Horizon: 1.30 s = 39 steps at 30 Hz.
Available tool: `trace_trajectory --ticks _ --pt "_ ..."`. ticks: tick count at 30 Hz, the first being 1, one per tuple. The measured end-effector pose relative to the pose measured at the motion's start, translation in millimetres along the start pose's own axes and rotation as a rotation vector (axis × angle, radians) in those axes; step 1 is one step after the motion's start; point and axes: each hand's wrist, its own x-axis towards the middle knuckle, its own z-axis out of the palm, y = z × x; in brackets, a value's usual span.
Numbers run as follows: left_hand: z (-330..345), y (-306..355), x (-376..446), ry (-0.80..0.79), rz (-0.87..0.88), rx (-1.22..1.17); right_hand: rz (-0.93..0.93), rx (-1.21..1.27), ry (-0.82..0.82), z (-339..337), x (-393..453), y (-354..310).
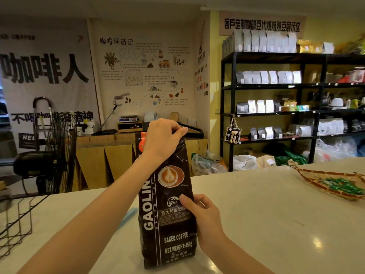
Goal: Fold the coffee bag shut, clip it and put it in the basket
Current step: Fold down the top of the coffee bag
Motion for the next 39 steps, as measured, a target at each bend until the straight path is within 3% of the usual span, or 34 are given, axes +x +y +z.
trace_trajectory --ticks 6,9,13,24,29,39 --pt "7.3 3.7 3.9 -0.039 -0.066 -0.036 -0.014 -0.026 -0.017 -3.7 3.4 0.3" --pt "1.8 4.6 9.8 -0.144 -0.082 -0.072 0.026 -0.037 -0.220 -9.3 13.1 -12.0" --pt "-4.6 5.1 13.0 -0.151 -0.095 -0.104 0.057 -0.002 -0.409 -14.5 23.2 -21.8" --pt "3.6 8.5 10.3 -0.130 0.014 0.015 0.054 0.001 -0.337 -18.6 24.5 -19.1" --pt "-0.3 7.2 12.0 -0.065 0.029 0.015 -0.083 -0.045 -0.336 -15.0 24.6 -31.3" --pt "-1.2 7.7 18.1 -0.213 0.088 0.125 -0.119 -0.037 -0.249 -10.6 23.9 -31.5"
